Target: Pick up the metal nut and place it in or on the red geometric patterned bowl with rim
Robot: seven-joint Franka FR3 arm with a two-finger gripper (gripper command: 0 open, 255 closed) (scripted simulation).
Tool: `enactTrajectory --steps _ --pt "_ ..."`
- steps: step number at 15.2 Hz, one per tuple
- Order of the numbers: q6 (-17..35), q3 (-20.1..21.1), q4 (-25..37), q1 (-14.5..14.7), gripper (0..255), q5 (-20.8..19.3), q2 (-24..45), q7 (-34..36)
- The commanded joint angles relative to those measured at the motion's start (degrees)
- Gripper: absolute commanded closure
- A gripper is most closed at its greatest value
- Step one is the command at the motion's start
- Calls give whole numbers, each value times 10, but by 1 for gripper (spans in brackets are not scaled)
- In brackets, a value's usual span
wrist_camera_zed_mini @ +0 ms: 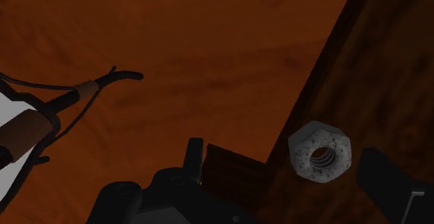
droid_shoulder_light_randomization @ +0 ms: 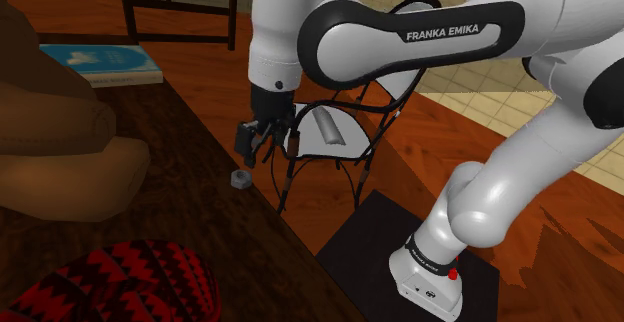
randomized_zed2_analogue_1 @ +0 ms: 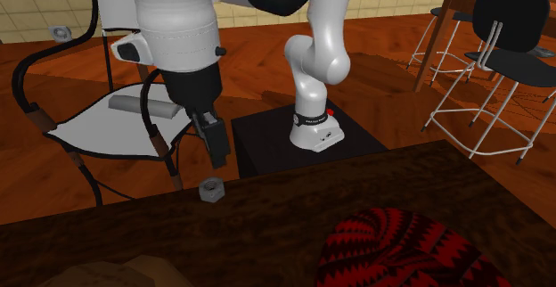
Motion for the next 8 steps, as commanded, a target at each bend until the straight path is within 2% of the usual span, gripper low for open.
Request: enactTrajectory --steps 1,3,8 --pt "4 17 33 6 0 -10 36 28" --pt "7 28 57 11 0 -20 63 46" --pt "45 29 25 12 0 -23 70 48"
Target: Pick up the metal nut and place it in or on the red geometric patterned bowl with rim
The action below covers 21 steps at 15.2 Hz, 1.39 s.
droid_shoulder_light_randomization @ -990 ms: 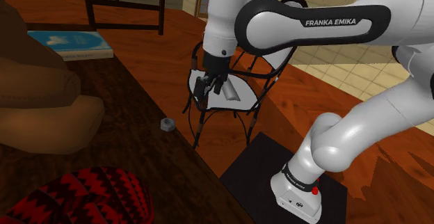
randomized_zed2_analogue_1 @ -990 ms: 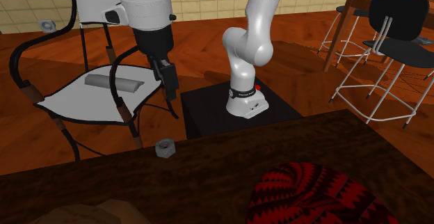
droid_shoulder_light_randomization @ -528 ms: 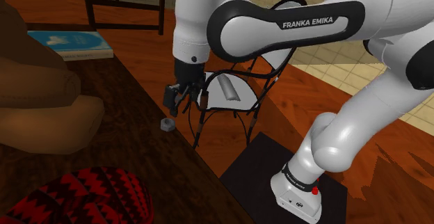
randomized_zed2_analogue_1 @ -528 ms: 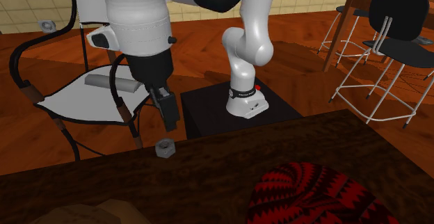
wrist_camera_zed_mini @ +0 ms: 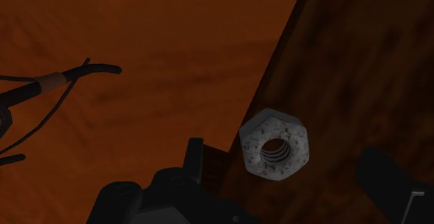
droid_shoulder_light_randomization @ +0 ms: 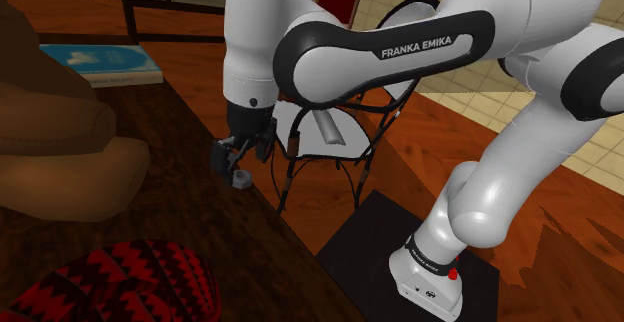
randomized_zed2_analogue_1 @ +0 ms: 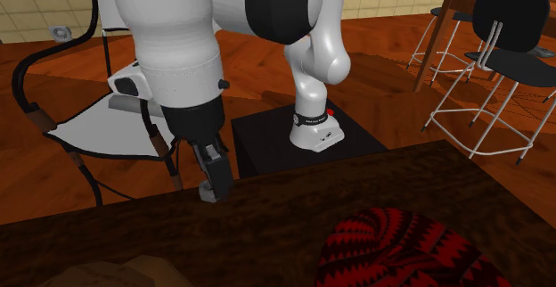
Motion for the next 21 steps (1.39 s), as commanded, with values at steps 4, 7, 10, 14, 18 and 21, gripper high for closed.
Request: enactTrajectory --steps 4,7,10,14,18,21 --pt "26 2 -19 1 0 -3 7 4" --pt "26 2 -19 1 0 -3 7 4" --pt "26 2 -19 1 0 -3 7 4" --pt "26 2 -19 1 255 -3 7 4" --pt "26 2 -19 1 255 -3 7 4" --pt "19 2 -14 1 255 -2 5 3"
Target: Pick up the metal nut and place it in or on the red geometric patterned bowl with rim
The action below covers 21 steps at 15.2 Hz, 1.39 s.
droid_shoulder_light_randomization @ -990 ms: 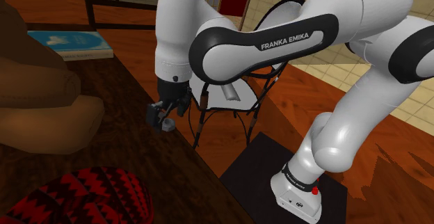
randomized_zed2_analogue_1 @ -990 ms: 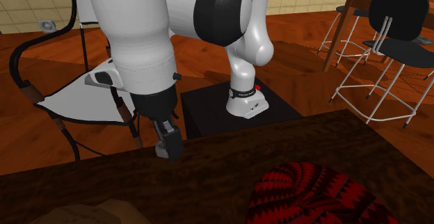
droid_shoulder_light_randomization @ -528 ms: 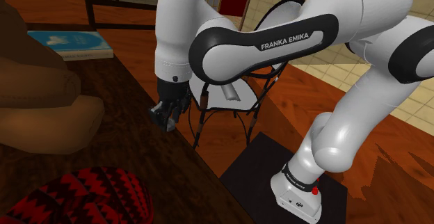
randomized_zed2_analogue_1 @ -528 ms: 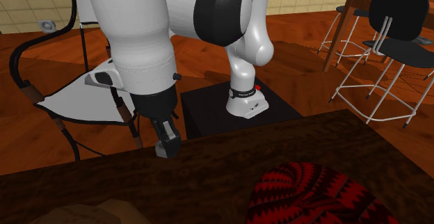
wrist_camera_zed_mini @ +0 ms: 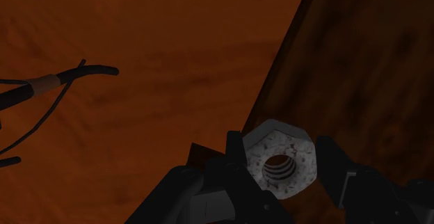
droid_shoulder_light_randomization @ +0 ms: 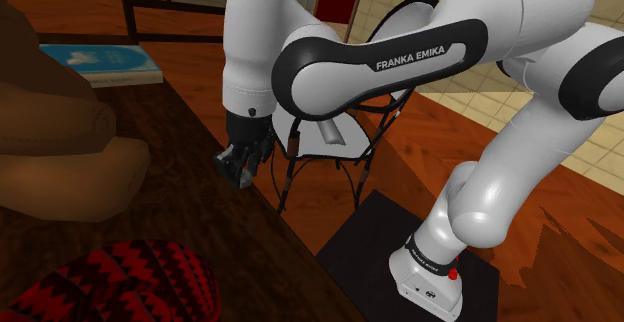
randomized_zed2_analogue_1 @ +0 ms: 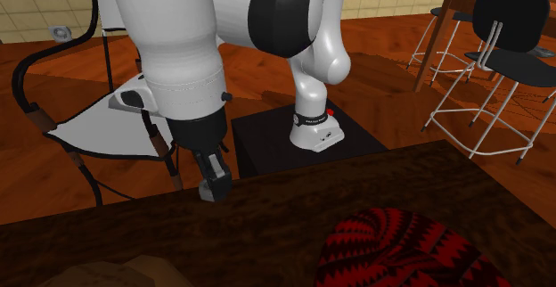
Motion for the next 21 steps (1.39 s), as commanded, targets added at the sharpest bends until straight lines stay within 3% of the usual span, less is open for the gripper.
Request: enactTrajectory --steps 1,21 --pt "-12 -1 9 0 255 2 -3 -1" --pt "-165 -5 152 -3 255 6 -14 -6"
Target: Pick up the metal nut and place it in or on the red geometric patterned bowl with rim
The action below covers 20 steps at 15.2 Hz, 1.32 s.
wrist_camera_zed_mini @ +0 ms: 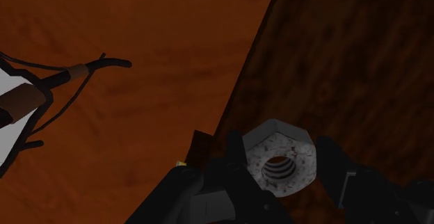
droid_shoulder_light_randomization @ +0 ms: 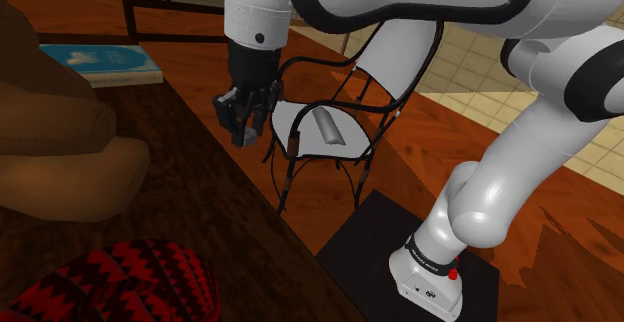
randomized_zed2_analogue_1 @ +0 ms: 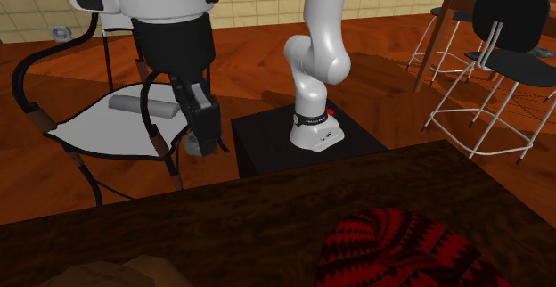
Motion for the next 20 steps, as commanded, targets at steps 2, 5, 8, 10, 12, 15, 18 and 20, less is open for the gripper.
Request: enactTrajectory --steps 2,5,8,10,12,15,18,20 --pt "-25 0 27 0 255 -2 3 0" --pt "-49 0 55 0 255 -4 7 2" --pt "-73 1 84 0 255 -7 13 4" --pt "-89 2 105 0 255 -9 18 6" --pt "-94 11 116 7 255 -12 25 22" --pt "-100 37 143 30 255 -24 50 71" --pt "-109 62 177 58 255 -42 82 122" --pt "-117 78 206 79 255 -58 108 157"
